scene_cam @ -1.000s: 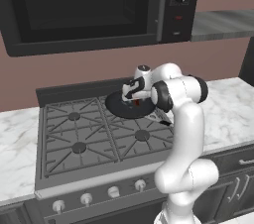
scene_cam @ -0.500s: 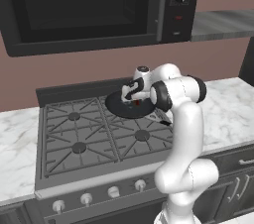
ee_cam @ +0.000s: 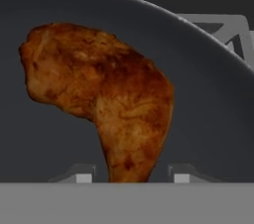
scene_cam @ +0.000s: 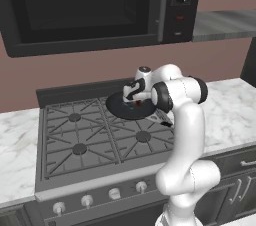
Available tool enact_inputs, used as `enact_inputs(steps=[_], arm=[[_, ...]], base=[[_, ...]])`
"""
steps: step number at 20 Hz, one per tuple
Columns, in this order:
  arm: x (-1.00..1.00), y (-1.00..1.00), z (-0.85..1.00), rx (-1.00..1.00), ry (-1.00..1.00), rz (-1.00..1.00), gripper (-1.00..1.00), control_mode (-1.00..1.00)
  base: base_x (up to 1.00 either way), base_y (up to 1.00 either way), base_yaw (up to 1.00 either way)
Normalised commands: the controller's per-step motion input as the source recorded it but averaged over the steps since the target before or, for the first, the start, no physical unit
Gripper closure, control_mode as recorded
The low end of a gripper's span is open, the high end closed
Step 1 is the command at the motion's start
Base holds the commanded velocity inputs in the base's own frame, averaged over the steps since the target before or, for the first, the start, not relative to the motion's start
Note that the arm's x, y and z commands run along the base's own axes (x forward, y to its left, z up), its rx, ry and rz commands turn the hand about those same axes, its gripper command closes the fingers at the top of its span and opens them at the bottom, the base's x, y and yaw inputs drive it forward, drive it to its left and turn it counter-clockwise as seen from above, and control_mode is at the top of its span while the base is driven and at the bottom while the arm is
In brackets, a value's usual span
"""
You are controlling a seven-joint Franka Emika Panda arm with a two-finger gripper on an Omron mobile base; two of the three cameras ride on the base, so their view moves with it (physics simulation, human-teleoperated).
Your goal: Take the chicken drumsticks from the pan and place one on each plate on the dining counter.
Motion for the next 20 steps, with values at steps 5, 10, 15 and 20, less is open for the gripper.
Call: enact_inputs(steps=[5, 10, 15, 20], arm=[[-0.17, 0.0, -0.11, 0.0, 0.0, 0.0, 1.0, -1.0], [-0.26, 0.0, 0.0, 0.02, 0.0, 0.0, 1.0, -1.0], [-0.32, 0.0, 0.47, 0.12, -0.06, 0.0, 1.0, -1.0], [-0.69, -0.03, 0.37, 0.08, -0.08, 0.0, 1.0, -1.0]], base=[[0.0, 0.0, 0.0], [0.0, 0.0, 0.0], [0.0, 0.0, 0.0], [0.0, 0.0, 0.0]])
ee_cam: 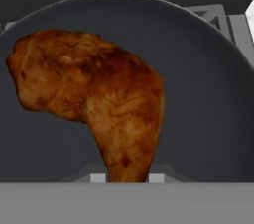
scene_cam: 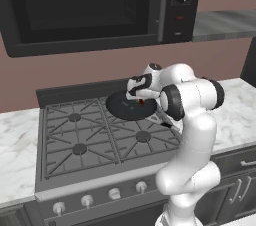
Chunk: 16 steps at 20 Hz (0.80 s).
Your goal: Take the chicken drumsticks from the pan and place one on each plate on the dining counter.
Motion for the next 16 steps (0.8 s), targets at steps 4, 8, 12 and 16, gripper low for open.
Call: enact_inputs(steps=[4, 8, 12, 16], arm=[[-0.67, 0.0, 0.4, 0.01, 0.0, 0.0, 1.0, -1.0], [-0.59, 0.0, 0.57, 0.0, 0.02, 0.0, 1.0, -1.0], [-0.62, 0.0, 0.67, 0.0, 0.09, 0.0, 1.0, -1.0], [-0.82, 0.0, 0.5, 0.0, 0.06, 0.0, 1.0, -1.0]], base=[[0.0, 0.0, 0.0], [0.0, 0.0, 0.0], [0.0, 0.0, 0.0], [0.0, 0.0, 0.0]])
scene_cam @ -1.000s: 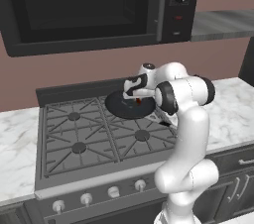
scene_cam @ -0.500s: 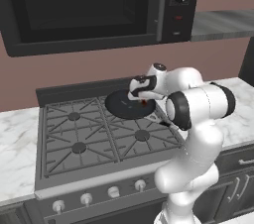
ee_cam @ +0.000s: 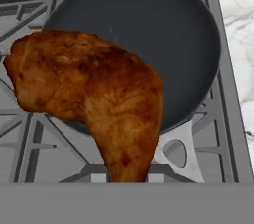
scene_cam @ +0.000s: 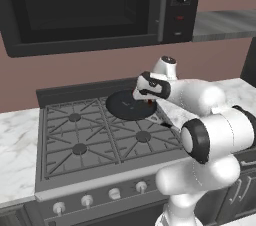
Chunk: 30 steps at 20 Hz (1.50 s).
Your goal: Take the chicken drumsticks from the pan and place one on each plate on the dining counter.
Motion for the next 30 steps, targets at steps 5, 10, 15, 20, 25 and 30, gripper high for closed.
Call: enact_inputs(steps=[5, 10, 15, 20, 25, 30], arm=[[-1.0, 0.0, 0.22, 0.0, 0.0, 0.0, 1.0, -1.0], [-1.0, 0.0, 0.15, 0.0, -0.06, 0.0, 1.0, -1.0], [-0.93, 0.0, 0.11, -0.07, -0.02, 0.0, 1.0, -1.0], [-0.75, 0.0, 0.01, -0.23, 0.0, 0.0, 1.0, -1.0], [-0.36, 0.0, 0.0, -0.18, 0.0, 0.06, 1.0, -1.0], [0.0, 0.0, 0.0, 0.0, 0.0, 0.0, 1.0, -1.0]], base=[[0.0, 0.0, 0.0], [0.0, 0.0, 0.0], [0.0, 0.0, 0.0], [0.0, 0.0, 0.0], [0.0, 0.0, 0.0], [0.0, 0.0, 0.0]])
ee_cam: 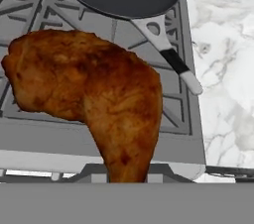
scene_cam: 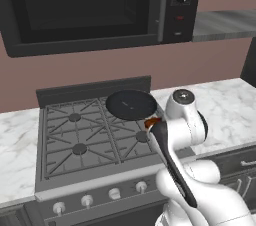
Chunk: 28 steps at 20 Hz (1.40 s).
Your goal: Take the chicken drumsticks from the pan and place one on each plate on the dining counter.
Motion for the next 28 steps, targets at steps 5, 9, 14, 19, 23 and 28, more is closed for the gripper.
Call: enact_inputs(steps=[5, 9, 14, 19, 23, 28], arm=[[-0.23, 0.0, 0.0, 0.0, -0.05, 0.0, 1.0, 1.0], [0.0, 0.0, 0.0, 0.0, 0.0, 0.0, 1.0, 1.0], [0.0, 0.0, 0.0, 0.0, 0.0, 0.0, 1.0, 1.0], [0.0, 0.0, 0.0, 0.0, 0.0, 0.0, 1.0, 1.0], [0.0, 0.0, 0.0, 0.0, 0.0, 0.0, 1.0, 1.0], [0.0, 0.0, 0.0, 0.0, 0.0, 0.0, 1.0, 1.0]], base=[[-0.3, -0.06, 0.0], [-0.53, -0.19, -0.41], [-0.02, 0.01, -0.98], [0.0, 0.04, -1.0], [0.0, 0.05, -1.0], [0.0, 0.06, -1.0]])
